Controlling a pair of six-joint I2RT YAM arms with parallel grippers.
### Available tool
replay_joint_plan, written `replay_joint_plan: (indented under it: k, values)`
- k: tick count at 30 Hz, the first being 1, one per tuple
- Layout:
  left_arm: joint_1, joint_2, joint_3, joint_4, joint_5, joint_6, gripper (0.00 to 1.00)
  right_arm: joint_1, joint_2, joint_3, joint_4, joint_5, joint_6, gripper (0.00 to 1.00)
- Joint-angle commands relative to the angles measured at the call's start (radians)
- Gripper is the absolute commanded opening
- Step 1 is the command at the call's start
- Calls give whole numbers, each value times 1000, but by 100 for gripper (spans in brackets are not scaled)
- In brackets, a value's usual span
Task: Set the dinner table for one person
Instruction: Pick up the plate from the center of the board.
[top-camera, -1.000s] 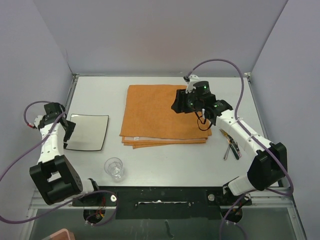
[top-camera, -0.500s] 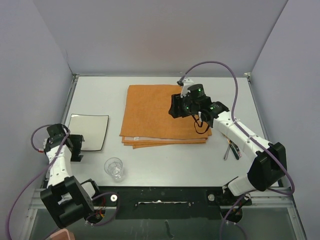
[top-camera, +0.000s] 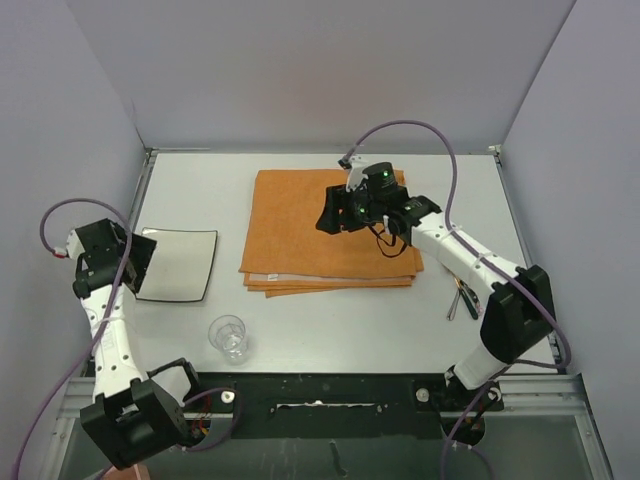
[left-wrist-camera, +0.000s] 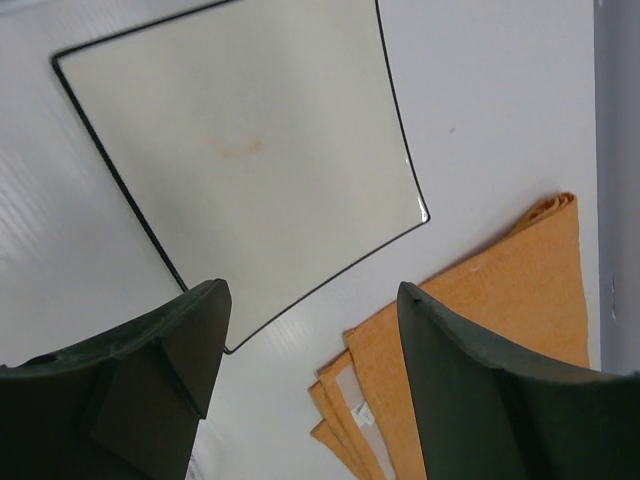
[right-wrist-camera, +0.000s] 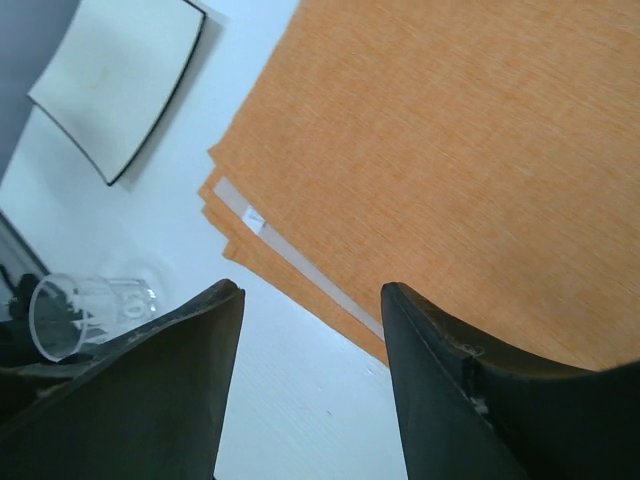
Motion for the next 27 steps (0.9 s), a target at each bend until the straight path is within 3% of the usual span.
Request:
replay_joint_plan:
  k: [1,9,14,18,27]
  values:
    - [-14,-37,112,-237,-261,-16,66,-6,127,120,136,-259,113,58]
    - [-35,-49,68,-183,-181,-47,67,43,437,376,260,-500,277,59]
    - [-62,-42,69,-23,-38,80,67,88,589,560,189,-495,251,62]
    - [-87,-36,102,16,-12,157,67,93,724,667,188,-498,312,64]
    - [-121,-16,178,-111,-274,213,68,132,958,913,76,-473,309,64]
